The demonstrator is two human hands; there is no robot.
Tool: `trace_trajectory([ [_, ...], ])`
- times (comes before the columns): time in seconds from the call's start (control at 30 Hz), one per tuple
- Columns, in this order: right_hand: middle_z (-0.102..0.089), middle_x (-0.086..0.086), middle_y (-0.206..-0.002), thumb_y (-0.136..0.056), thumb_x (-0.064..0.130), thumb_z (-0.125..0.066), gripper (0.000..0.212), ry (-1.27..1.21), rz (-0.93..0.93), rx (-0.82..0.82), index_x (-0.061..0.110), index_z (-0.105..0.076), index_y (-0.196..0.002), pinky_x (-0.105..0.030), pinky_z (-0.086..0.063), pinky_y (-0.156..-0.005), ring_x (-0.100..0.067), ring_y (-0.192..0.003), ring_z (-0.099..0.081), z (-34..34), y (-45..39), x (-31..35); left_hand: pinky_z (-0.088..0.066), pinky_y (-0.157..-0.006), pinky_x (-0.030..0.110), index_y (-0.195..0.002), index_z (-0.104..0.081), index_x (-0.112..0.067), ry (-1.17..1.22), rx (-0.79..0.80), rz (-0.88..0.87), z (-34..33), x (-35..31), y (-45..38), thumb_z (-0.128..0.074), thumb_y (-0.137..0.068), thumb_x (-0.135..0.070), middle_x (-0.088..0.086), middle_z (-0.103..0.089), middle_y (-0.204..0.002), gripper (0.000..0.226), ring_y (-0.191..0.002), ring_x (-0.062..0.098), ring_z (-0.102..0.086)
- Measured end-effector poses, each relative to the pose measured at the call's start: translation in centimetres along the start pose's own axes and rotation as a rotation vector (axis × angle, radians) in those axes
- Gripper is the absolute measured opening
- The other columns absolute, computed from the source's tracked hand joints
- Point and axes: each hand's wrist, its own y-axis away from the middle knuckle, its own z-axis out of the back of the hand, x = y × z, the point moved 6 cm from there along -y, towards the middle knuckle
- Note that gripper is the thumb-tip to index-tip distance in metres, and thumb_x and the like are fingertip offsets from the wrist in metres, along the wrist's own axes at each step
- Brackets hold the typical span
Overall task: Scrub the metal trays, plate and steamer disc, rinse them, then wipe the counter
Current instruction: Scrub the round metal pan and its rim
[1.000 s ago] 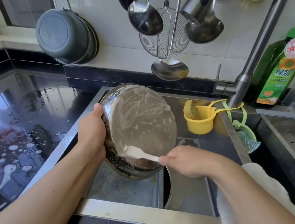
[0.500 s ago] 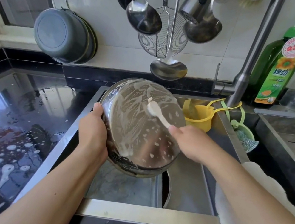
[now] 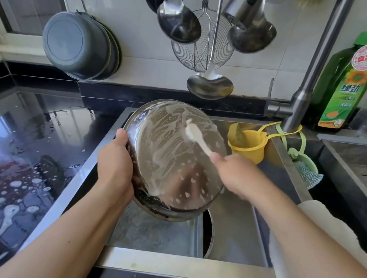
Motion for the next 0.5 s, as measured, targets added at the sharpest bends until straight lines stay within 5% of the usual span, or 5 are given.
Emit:
trace_trajectory([
  [0.17,-0.053,-0.004,-0.077,-0.107,0.056,-0.028,0.052,0.060,0.066,0.181,0.016,-0.050,-0.082,-0.028,-0.038,-0.052,-0.020,-0.060,-0.051,-3.5,2.0,0.9,-0.042,-0.051,0.027,-0.073,-0.053,-0.024,0.022,-0.066,0.044,0.5,-0.1,0.3,-0.049,-0.106,-0.047,-0.008,-0.054,-0.055,0.040,-0.040,0.009,-0.050],
  [0.27,-0.062,-0.012,-0.099,-0.105,0.056,-0.030,0.048,0.010,-0.001,0.098,0.017,-0.058,-0.101,-0.031,-0.049,-0.067,-0.028,-0.076,-0.060,-1.6,1.1,0.1,-0.041,-0.043,0.021,-0.081,-0.060,-0.023,0.103,-0.086,0.076,0.4,-0.4,0.4,-0.048,-0.107,-0.045,-0.010,-0.059,-0.056,0.036,-0.040,0.008,-0.054],
  [0.33,-0.060,-0.012,-0.092,-0.106,0.054,-0.027,0.045,0.001,0.011,0.108,0.022,-0.054,-0.089,-0.037,-0.056,-0.075,-0.028,-0.076,-0.063,-1.7,1.4,0.4,-0.036,-0.038,0.017,-0.080,-0.060,-0.023,0.131,-0.104,0.088,0.5,-0.4,0.7,-0.048,-0.108,-0.044,-0.010,-0.058,-0.055,0.037,-0.041,0.010,-0.051],
  [0.4,-0.054,-0.012,-0.077,-0.106,0.055,-0.026,0.050,0.059,0.062,0.243,0.021,-0.047,-0.076,-0.037,-0.053,-0.066,-0.028,-0.066,-0.060,-3.9,2.6,1.3,-0.038,-0.039,0.019,-0.072,-0.054,-0.024,0.116,-0.147,0.062,0.9,-0.5,0.5,-0.050,-0.107,-0.043,-0.011,-0.053,-0.051,0.040,-0.039,0.009,-0.048],
  [0.5,-0.061,-0.013,-0.091,-0.104,0.059,-0.032,0.054,0.067,0.065,0.196,0.014,-0.062,-0.099,-0.030,-0.043,-0.058,-0.028,-0.066,-0.056,-2.7,2.6,1.2,-0.044,-0.045,0.021,-0.069,-0.050,-0.023,0.122,-0.212,0.017,1.5,-1.1,0.5,-0.051,-0.105,-0.043,-0.010,-0.053,-0.050,0.042,-0.040,0.009,-0.052],
])
